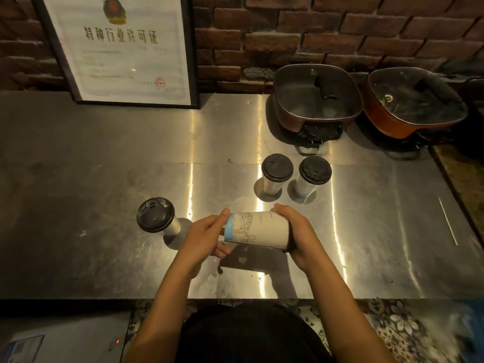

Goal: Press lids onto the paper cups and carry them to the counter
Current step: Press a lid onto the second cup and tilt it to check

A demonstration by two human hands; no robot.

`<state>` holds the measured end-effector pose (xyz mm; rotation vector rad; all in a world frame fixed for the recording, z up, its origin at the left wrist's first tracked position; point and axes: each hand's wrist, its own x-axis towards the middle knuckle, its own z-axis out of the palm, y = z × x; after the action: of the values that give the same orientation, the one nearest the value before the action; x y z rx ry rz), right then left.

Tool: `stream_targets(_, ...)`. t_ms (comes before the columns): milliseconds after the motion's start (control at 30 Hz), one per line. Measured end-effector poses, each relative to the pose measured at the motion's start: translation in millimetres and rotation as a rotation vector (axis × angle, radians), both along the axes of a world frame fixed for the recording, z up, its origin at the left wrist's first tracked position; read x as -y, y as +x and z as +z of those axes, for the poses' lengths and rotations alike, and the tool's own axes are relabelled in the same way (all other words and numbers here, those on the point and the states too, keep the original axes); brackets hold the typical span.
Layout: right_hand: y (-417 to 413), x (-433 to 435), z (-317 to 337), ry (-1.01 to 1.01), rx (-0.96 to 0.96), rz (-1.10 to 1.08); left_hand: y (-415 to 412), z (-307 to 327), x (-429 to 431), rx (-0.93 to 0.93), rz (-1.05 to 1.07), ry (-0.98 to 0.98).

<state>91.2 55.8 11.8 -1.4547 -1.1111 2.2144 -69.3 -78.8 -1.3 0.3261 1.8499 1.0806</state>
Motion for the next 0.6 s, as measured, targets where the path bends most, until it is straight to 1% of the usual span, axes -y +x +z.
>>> stream_targets(100, -2.3, 3.1, 5.4, 0.061, 0.001, 0.019, -1.8, 10.9, 4.8, 0.004, 0.011, 0.012)
stream_targets(300, -6.3, 5.6, 12.2, 0.145, -0.017, 0.028, -8.5, 16.4, 13.9, 0.042, -0.005, 0.109)
stream_targets(400, -8.7, 7.2, 13.5, 0.138, -0.043, 0.02, -12.5, 16.4, 18.5, 0.033, -0.009, 0.162)
stream_targets(533, -12.9, 10.0, 11.8, 0.16, -0.062, 0.015, -13.4, 22.5, 17.6, 0.005, 0.003, 0.118)
stream_targets(600, -15.0, 10.8, 9.8, 0.182, -0.065, 0.027, -16.5, 22.4, 18.2, -0.012, -0.003, 0.13)
